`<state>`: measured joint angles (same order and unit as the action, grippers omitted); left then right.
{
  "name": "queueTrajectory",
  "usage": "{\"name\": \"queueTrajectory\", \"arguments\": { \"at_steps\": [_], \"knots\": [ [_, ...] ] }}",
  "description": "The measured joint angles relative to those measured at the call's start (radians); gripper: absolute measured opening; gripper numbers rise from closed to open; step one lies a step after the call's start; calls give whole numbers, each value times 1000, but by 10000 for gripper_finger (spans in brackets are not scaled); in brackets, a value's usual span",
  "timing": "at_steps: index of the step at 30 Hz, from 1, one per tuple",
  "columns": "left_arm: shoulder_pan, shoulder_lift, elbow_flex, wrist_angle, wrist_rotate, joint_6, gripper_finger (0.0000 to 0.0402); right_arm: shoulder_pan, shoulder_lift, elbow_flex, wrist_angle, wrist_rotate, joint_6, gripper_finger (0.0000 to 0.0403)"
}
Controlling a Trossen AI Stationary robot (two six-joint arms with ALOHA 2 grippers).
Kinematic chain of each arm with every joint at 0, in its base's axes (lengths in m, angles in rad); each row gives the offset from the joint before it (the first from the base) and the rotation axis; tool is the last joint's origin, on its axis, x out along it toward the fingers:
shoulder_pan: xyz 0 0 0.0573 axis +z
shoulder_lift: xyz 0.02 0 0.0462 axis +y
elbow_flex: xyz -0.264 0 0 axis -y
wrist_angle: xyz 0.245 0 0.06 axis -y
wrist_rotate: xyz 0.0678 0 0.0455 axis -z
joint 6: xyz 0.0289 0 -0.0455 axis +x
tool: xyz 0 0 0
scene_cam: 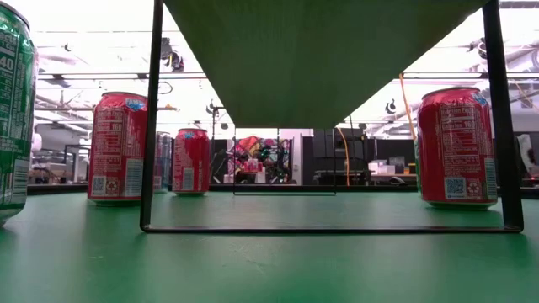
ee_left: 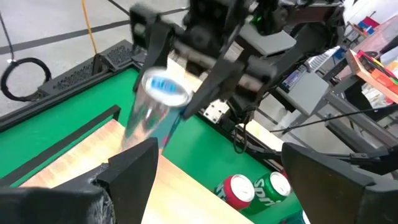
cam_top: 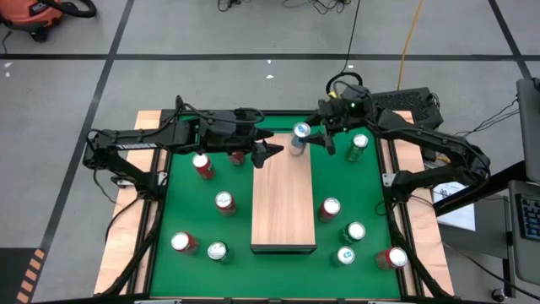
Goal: Place canned beverage on shelf
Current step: Put the blue soda can on the shelf
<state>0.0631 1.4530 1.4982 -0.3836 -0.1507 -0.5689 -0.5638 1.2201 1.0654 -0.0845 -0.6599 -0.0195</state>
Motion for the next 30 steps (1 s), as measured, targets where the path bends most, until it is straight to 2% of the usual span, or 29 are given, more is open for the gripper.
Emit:
{"name": "queueTrajectory", "arguments": {
  "at_steps": [4, 8, 13, 21, 30],
  "knots": [
    [6, 22, 0, 0, -14, 40, 342, -9, 1, 61, 1, -2, -24, 232],
    [29, 58, -1, 10, 3, 89, 342, -28, 11, 99, -3, -57, 15, 231],
    [63, 102, 0, 48, -9, 117, 342, -31, 10, 104, -5, -79, 89, 233],
    [87, 172, -1, 116, 66, 180, 342, -31, 9, 104, 5, -106, 132, 233],
    [99, 248, 0, 173, 98, 218, 342, -30, 8, 104, 29, -133, 207, 233]
  ]
}}
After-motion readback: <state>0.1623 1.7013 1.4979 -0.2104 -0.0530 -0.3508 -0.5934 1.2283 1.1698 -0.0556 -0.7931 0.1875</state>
